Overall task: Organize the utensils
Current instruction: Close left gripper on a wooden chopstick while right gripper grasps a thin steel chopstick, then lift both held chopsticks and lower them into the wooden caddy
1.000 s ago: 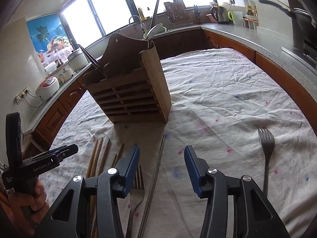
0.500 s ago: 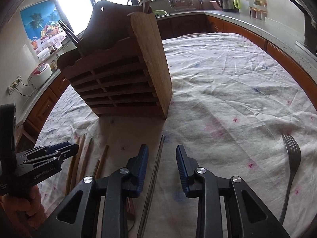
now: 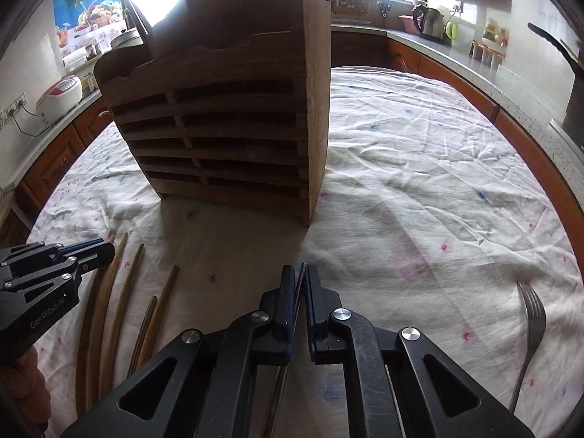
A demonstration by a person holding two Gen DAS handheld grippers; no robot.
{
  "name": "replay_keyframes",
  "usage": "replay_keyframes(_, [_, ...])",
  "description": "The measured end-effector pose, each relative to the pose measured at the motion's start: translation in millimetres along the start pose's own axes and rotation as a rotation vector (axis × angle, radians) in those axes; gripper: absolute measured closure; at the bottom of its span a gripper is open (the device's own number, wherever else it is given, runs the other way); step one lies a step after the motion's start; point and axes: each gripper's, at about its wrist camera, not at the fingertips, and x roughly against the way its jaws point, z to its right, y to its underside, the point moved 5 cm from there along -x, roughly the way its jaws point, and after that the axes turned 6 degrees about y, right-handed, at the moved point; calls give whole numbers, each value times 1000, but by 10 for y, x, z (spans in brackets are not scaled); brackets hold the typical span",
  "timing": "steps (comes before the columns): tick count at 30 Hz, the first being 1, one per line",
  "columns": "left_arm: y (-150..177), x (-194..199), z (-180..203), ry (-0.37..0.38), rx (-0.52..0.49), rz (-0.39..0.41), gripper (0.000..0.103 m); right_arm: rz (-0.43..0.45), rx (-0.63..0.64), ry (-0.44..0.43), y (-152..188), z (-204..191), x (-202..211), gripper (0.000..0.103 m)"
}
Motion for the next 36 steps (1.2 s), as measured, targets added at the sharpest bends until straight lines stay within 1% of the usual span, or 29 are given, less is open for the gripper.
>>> replay_keyframes(5, [20,204,-147,89,87,25,99,28,-55,-73,-34,56,220,99])
replay_keyframes(8, [29,382,-179,109,101,57,99,46,-73,-112,-71,83,369,99])
replay_keyframes(12, [66,595,-190,133,103,85,99,72,-74,-140,-114,94,528,99])
replay_keyframes(15, [58,746,-208,160,122,106,99,90,-78,-165,-123,57,650,99])
replay_keyframes(23, [79,1221,-175,176,114,190,99,143,-77,-194,-121,-31,967,99])
replay_keyframes(36, [163,1985,-99,203,79,330,99,280,-56,-216,-205,-56,1663,99])
